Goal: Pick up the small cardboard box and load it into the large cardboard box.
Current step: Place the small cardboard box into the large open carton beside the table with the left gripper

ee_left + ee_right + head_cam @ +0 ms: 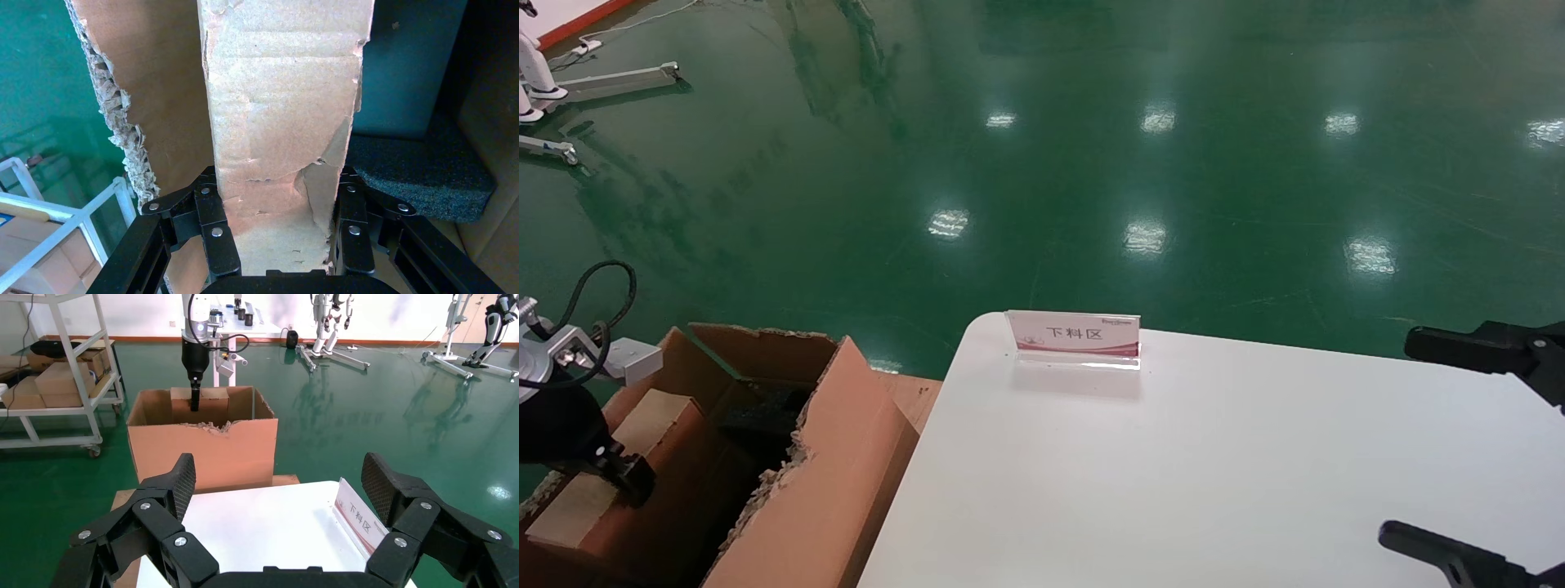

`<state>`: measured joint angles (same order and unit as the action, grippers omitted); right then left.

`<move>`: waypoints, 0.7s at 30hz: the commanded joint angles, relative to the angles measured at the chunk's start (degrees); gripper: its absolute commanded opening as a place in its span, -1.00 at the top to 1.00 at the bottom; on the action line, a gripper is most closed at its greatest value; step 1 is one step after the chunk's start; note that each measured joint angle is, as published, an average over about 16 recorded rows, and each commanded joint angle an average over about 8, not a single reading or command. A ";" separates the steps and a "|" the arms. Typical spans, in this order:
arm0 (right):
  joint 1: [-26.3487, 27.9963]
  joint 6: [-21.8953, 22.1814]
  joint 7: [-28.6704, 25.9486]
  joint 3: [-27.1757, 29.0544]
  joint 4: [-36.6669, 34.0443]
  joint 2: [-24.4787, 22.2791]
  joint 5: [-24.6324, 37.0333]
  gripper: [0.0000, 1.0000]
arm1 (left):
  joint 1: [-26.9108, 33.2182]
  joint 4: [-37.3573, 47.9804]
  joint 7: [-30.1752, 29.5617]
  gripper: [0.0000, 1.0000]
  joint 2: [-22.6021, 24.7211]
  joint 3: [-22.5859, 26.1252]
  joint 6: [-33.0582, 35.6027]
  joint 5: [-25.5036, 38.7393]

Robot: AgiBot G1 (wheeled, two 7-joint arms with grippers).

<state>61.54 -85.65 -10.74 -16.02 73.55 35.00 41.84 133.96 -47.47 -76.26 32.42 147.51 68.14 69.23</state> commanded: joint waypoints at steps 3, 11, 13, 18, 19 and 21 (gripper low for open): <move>0.00 0.00 0.00 0.00 0.00 0.00 0.00 -1.00 | -0.22 0.21 0.01 -1.00 -0.03 -0.05 -0.17 -0.05; -0.01 0.01 0.00 0.00 -0.01 -0.01 0.00 -1.00 | -0.38 0.36 0.02 -1.00 -0.03 -0.07 -0.27 -0.05; -0.02 0.01 0.00 0.00 -0.02 -0.01 -0.01 -1.00 | -0.41 0.38 0.02 -1.00 -0.02 -0.06 -0.29 -0.04; -0.02 0.01 0.01 0.00 -0.02 -0.01 -0.01 -1.00 | -0.43 0.40 0.02 -1.00 -0.04 -0.06 -0.34 -0.02; -0.02 0.01 0.01 0.00 -0.02 -0.01 -0.01 -1.00 | -0.43 0.41 0.02 -1.00 -0.04 -0.05 -0.35 -0.02; -0.02 0.01 0.01 0.00 -0.02 -0.01 -0.01 -1.00 | -0.43 0.42 0.02 -1.00 -0.05 -0.05 -0.36 -0.01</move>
<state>61.52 -85.64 -10.74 -16.02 73.53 34.99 41.83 133.53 -47.06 -76.24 32.37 147.46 67.78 69.22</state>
